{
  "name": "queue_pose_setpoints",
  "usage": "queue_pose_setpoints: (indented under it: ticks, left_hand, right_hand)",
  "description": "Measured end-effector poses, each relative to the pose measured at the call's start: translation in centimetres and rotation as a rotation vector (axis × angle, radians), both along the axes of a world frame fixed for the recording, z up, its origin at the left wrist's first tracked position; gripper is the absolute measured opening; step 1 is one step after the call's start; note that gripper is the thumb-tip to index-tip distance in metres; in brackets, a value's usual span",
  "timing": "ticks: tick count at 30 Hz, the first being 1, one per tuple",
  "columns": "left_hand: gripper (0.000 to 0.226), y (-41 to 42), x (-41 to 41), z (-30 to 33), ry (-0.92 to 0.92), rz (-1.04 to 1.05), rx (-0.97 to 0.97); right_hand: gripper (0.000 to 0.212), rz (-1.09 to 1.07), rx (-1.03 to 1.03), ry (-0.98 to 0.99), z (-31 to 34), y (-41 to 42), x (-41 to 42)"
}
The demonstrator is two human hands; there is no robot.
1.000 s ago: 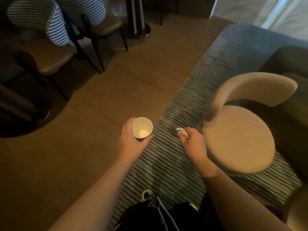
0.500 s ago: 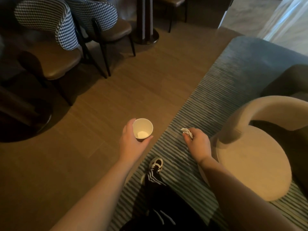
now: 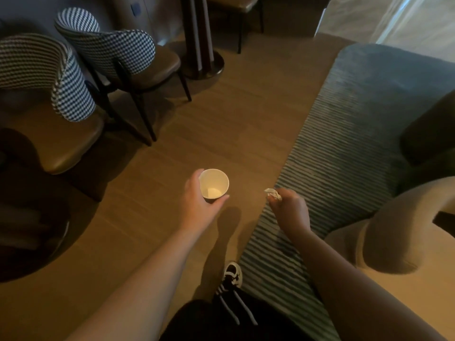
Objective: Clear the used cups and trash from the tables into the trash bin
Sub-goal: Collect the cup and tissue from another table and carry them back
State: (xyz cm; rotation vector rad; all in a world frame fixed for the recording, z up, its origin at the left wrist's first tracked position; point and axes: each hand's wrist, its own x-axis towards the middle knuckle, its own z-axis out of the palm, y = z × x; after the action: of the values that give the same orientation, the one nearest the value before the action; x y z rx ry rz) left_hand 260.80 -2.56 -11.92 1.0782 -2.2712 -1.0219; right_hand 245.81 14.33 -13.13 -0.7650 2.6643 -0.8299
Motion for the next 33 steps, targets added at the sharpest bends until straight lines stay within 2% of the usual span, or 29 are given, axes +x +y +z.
queue_pose_setpoints:
  ticks: [9, 13, 23, 33]
  left_hand:
    - [0.085, -11.3, -9.6, -0.4, 0.009, -0.044, 0.034]
    - [0.083, -17.9, -15.9, -1.3, 0.053, -0.169, 0.012]
    - [0.081, -35.9, -32.9, -1.3, -0.011, -0.403, -0.052]
    - [0.08, -43.2, -49.9, -2.9, -0.001, -0.527, -0.016]
  right_hand:
    - [0.01, -0.085, 0.094, -0.017, 0.3, -10.0, -7.7]
    - [0.01, -0.147, 0.085, 0.009, -0.6, -15.5, -12.8]
    - [0.01, -0.421, 0.071, 0.005, -1.6, -30.2, -25.2]
    - [0.014, -0.585, 0.096, 0.019, -2.3, -36.1, -39.0]
